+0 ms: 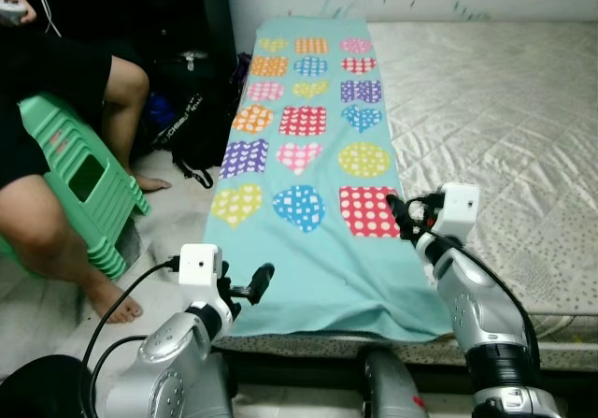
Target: Clean up the room
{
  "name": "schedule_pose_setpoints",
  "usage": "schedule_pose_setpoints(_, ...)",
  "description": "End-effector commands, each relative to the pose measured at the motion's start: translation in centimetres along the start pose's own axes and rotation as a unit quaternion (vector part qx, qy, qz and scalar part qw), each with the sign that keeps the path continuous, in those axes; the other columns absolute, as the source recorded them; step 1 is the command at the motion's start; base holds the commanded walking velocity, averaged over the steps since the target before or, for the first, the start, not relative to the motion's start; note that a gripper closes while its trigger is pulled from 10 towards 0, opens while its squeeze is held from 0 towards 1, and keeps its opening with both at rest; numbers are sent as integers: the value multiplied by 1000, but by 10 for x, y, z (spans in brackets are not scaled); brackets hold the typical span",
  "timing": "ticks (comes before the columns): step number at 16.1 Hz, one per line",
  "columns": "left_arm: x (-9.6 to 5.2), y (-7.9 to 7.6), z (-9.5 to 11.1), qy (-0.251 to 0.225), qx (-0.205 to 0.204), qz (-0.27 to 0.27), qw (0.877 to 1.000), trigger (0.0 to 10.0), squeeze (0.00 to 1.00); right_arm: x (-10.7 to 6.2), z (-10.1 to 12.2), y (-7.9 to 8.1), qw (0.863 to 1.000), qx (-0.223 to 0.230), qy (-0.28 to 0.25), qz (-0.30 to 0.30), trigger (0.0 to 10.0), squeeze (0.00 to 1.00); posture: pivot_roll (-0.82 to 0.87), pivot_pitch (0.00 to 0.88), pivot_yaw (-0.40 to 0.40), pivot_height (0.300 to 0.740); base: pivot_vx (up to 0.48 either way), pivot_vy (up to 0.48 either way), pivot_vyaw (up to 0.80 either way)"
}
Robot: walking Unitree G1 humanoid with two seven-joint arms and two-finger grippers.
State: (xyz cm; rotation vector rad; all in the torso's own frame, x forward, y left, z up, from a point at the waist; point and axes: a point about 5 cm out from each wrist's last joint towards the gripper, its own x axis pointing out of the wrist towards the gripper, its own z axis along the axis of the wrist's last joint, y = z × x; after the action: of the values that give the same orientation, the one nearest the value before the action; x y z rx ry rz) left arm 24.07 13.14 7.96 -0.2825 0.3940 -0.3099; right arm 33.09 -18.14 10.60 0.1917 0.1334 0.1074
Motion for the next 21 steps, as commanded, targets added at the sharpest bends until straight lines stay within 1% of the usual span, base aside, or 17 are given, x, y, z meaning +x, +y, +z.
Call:
schedule_pose_setpoints(1,1,0,3,-6,10,-2,1000,10000,0,4,8,1,1000,1,-14,-1,10000,0,-50,0,26,670,0,0,0)
schedule_pose_setpoints(3,2,1,3,-6,10,-1,1000,10000,0,6,14,0,1000,2,-23,-6,10000,0,-52,0,27,699,0,0,0)
schedule_pose_setpoints(4,2,1,4,-8,10,-1,1000,10000,0,6,15,0,1000,2,-25,-6,10000,0,-53,0,28,704,0,0,0)
schedule_pose_setpoints(6,3,1,6,-20,10,6,1000,10000,0,7,19,-1,999,1,-33,-9,10000,0,-57,0,29,737,0,0,0)
schedule_pose_setpoints(9,5,3,9,-32,10,19,999,10000,0,7,21,-2,999,-1,-38,-14,10000,0,-59,0,30,740,0,0,0)
schedule_pose_setpoints(14,7,4,11,-46,5,25,999,10000,0,6,22,-6,999,-6,-41,-26,10000,0,-62,0,34,740,0,0,0)
schedule_pose_setpoints(18,7,6,12,-58,7,36,998,10000,0,0,15,-11,998,-7,-35,-42,10000,0,-69,0,39,740,0,0,0)
schedule_pose_setpoints(19,8,6,11,-56,6,35,998,10000,0,-3,11,-12,998,-9,-31,-47,10000,0,-69,0,39,740,0,0,0)
schedule_pose_setpoints(21,9,4,9,-55,4,33,998,10000,0,-5,9,-12,998,-10,-29,-50,10000,0,-81,0,43,740,0,0,0)
